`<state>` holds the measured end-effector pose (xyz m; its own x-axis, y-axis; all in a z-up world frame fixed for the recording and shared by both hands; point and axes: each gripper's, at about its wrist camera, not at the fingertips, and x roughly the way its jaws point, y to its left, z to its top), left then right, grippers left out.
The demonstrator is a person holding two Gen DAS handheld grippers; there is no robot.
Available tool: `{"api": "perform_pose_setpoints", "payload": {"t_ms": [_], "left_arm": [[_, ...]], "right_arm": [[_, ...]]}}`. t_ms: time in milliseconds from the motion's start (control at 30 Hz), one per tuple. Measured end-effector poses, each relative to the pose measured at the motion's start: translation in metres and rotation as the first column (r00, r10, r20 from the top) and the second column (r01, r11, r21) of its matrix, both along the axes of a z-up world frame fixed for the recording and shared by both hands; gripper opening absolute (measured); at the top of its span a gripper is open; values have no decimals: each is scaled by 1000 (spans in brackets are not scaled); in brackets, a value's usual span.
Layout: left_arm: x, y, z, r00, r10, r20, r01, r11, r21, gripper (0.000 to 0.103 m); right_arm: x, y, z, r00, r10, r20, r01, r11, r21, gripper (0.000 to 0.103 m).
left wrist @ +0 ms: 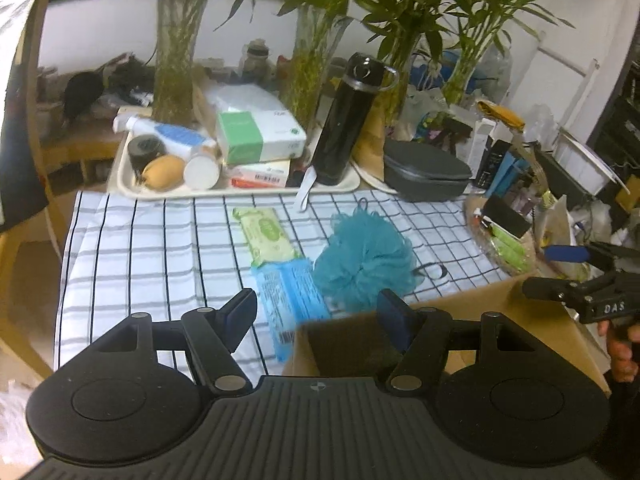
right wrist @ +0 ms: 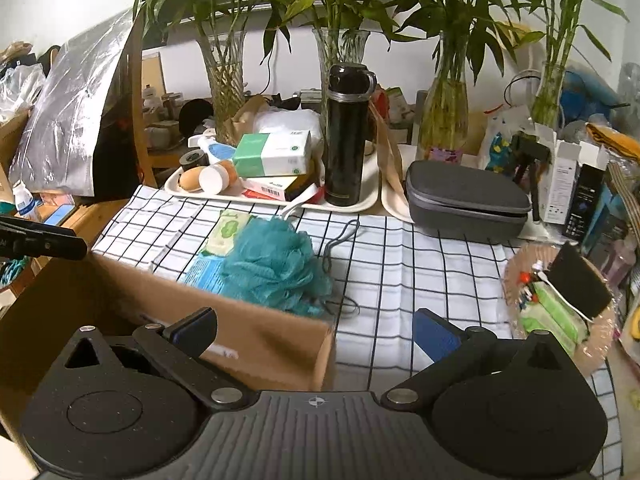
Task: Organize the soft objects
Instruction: 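Withdraw both open tools from the box toward the teal sponge and wipes, then grasp the teal mesh sponge with the right tool and lift it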
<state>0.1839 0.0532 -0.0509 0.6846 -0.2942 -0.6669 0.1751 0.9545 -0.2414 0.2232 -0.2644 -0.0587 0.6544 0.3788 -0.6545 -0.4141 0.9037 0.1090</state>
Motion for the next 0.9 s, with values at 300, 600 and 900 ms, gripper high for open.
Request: {"api": "perform_pose_setpoints", "payload": {"t_ms": [300, 600, 900], "left_arm": [[32, -1, -11, 999, -27, -27, 27, 999, 20, 66], [55, 6, -17, 999, -25, -35, 26, 999, 27, 66], [79, 15, -28, 996, 1, -89, -2, 1000, -19, 66]], "right_arm": [[31, -1, -6, 999, 17, -28, -17, 1000, 19, 103], [56, -1, -7, 996, 83, -46, -78, 993, 87, 103], [94, -1, -9, 990, 134, -48, -128, 986, 105, 103]]}}
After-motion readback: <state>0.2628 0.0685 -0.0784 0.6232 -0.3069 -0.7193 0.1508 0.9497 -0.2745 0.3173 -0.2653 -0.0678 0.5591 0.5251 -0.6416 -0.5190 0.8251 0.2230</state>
